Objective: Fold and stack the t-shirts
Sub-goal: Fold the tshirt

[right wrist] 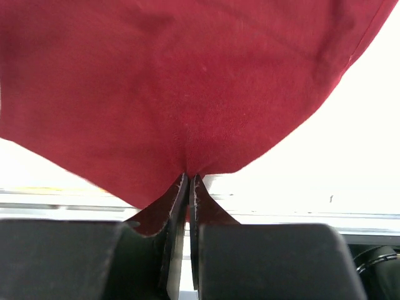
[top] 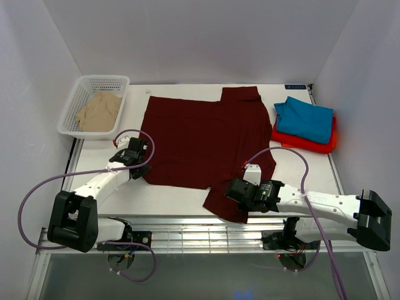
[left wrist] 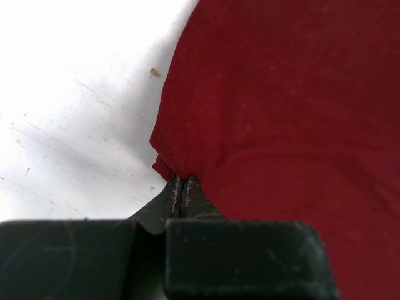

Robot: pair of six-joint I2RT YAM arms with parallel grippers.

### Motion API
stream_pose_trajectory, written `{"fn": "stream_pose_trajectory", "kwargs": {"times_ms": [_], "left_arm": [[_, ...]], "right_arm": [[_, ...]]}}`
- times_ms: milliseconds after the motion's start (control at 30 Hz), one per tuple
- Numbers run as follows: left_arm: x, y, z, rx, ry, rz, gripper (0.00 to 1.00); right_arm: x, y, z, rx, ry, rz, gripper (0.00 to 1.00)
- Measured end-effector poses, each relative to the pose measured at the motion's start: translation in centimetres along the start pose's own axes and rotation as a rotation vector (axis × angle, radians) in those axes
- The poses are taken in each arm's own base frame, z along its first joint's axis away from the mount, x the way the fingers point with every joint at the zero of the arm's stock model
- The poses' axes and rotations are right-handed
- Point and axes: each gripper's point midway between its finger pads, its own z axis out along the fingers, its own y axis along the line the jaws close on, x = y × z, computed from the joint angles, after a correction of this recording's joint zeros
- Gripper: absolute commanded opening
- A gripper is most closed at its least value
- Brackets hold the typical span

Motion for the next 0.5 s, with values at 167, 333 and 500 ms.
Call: {"fn": "stream_pose_trajectory", "kwargs": {"times_ms": [167,333,500], "left_arm": [[-1.3,-1.3,-1.0,0.042,-0.016,-0.009,0.0],[-2.1,-2.1,-1.3,0.058,-0.018,-0.007,0.0],[-3.1,-3.2,-1.3,0.065,-0.024,0.002,0.0]], "right_arm": [[-3.0,0.5,-1.4,0.004,-0.086,0.019,0.08],[-5.9,-0.2,-1.5,0.075,-0.143,0.016,0.08],[-10.2,-1.3,-1.6,0.114,-0.213,0.045,0.08]]}}
